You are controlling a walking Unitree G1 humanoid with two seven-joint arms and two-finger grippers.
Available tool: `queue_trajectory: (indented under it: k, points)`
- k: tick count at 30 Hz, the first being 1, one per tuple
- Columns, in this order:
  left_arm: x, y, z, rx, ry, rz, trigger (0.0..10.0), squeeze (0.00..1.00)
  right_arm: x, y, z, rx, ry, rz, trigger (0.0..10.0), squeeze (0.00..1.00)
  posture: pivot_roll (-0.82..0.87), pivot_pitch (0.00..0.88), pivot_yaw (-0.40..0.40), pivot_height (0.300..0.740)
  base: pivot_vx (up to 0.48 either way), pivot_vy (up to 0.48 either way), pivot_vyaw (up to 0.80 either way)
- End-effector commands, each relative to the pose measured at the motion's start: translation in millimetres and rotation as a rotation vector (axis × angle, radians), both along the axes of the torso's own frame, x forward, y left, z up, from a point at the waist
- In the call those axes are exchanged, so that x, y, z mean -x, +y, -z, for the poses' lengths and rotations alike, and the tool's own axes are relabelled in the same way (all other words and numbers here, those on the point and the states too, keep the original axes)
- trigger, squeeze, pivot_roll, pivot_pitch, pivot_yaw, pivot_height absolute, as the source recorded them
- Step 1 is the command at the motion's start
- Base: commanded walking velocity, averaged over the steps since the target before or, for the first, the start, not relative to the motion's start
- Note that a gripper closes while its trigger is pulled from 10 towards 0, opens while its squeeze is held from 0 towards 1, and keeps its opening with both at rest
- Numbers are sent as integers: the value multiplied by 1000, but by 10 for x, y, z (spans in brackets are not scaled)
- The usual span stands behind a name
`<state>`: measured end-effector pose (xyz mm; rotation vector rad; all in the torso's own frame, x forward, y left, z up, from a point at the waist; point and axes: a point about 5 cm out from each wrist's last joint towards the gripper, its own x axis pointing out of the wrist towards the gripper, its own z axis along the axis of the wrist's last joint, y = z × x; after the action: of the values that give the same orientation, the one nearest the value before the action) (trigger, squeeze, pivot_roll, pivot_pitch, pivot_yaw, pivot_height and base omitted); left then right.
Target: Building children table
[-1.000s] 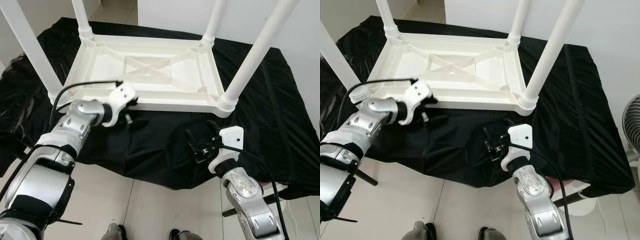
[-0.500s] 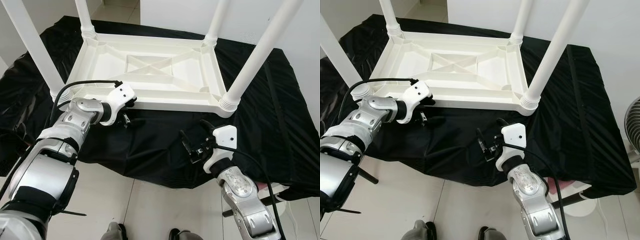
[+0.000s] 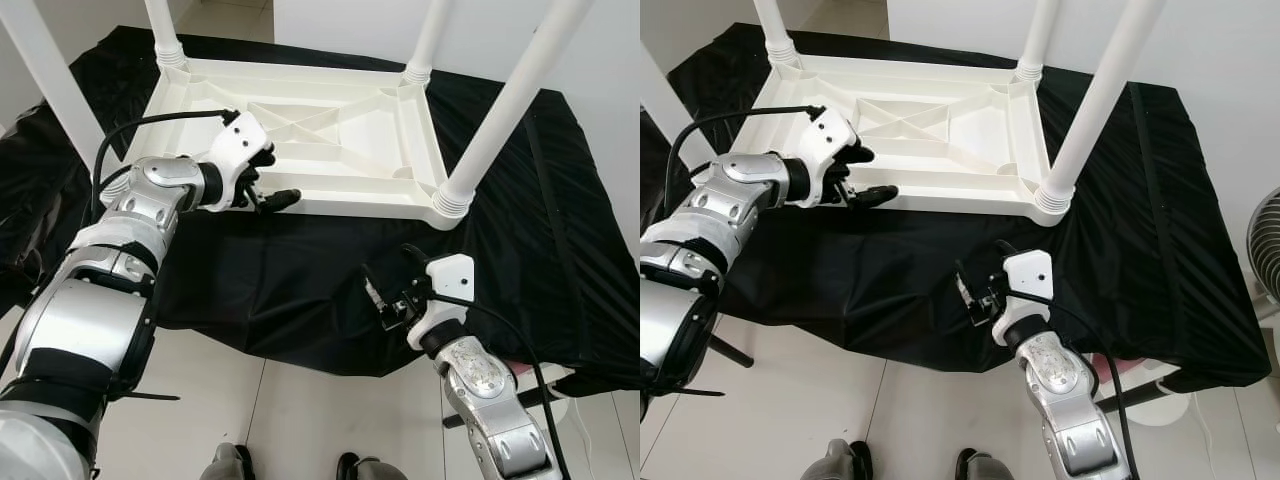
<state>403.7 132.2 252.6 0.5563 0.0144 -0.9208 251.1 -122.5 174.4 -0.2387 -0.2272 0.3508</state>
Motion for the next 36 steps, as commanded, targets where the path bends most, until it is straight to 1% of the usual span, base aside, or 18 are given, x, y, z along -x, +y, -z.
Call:
queue_trajectory:
  k: [1, 2, 4, 6, 7, 8, 12, 15, 16, 17, 20, 21, 23, 24, 25, 26, 27, 36]
  points:
    - [-29, -37, 82, -45, -8, -56, 10000, 0, 22, -18, 11, 3, 10, 12, 10000, 0, -148, 209, 5, 740, 0, 0, 0]
    - [-29, -37, 82, -45, -8, -56, 10000, 0, 22, -18, 11, 3, 10, 12, 10000, 0, -148, 209, 5, 740, 0, 0, 0]
    - [-51, -38, 179, -85, 12, -113, 10000, 0, 27, -12, -3, 4, 5, 11, 10000, 0, -159, 214, 11, 740, 0, 0, 0]
    - [-51, -34, 206, -97, 22, -120, 10000, 0, 29, -12, -7, 4, 4, 12, 10000, 0, -159, 214, 11, 740, 0, 0, 0]
    - [-45, 0, 261, -145, 29, -123, 10000, 0, 32, -20, -12, 5, 3, 17, 10000, 0, -164, 215, 12, 740, 0, 0, 0]
    - [-43, 47, 316, -174, 37, -147, 10000, 0, 38, -30, -12, 6, 3, 22, 10000, 0, -167, 216, 13, 740, 0, 0, 0]
    - [-34, 148, 437, -220, 58, -198, 10000, 0, 49, -42, -10, 8, 4, 27, 10000, 0, -171, 216, 10, 740, 0, 0, 0]
    - [-25, 183, 496, -241, 71, -212, 10000, 0, 54, -42, -12, 9, 5, 25, 10000, 0, -173, 215, 8, 740, 0, 0, 0]
    - [-8, 186, 529, -243, 96, -190, 10000, 0, 52, -39, -14, 10, 4, 23, 10000, 0, -173, 215, 8, 740, 0, 0, 0]
    - [-8, 186, 529, -243, 96, -190, 10000, 0, 52, -39, -14, 10, 4, 23, 10000, 0, -173, 215, 8, 740, 0, 0, 0]
    - [25, 167, 551, -248, 130, -120, 10000, 0, 47, -38, -16, 12, 4, 21, 10000, 0, -171, 215, 7, 740, 0, 0, 0]
    - [56, 164, 562, -265, 154, -56, 10000, 0, 45, -38, -18, 12, 3, 20, 10000, 0, -167, 215, 8, 740, 0, 0, 0]
    - [69, 173, 566, -282, 163, -31, 10000, 0, 45, -37, -17, 12, 4, 19, 10000, 0, -167, 215, 8, 740, 0, 0, 0]
    - [69, 189, 568, -298, 160, -34, 8000, 0, 44, -37, -17, 12, 5, 19, 10000, 0, -167, 215, 8, 740, 0, 0, 0]
    - [69, 189, 568, -298, 160, -34, 8000, 0, 44, -37, -17, 12, 5, 19, 10000, 0, -167, 215, 8, 740, 0, 0, 0]
    - [69, 206, 570, -313, 155, -38, 3725, 0, 44, -36, -17, 11, 5, 19, 10000, 0, -167, 215, 8, 740, 0, 0, 0]
    - [70, 225, 575, -327, 155, -41, 0, 0, 43, -34, -15, 11, 6, 19, 10000, 0, -167, 215, 8, 740, 0, 0, 0]
    - [80, 284, 587, -357, 155, -41, 0, 0, 43, -18, -11, 7, 9, 16, 10000, 0, -148, 220, 10, 740, 0, 0, 0]
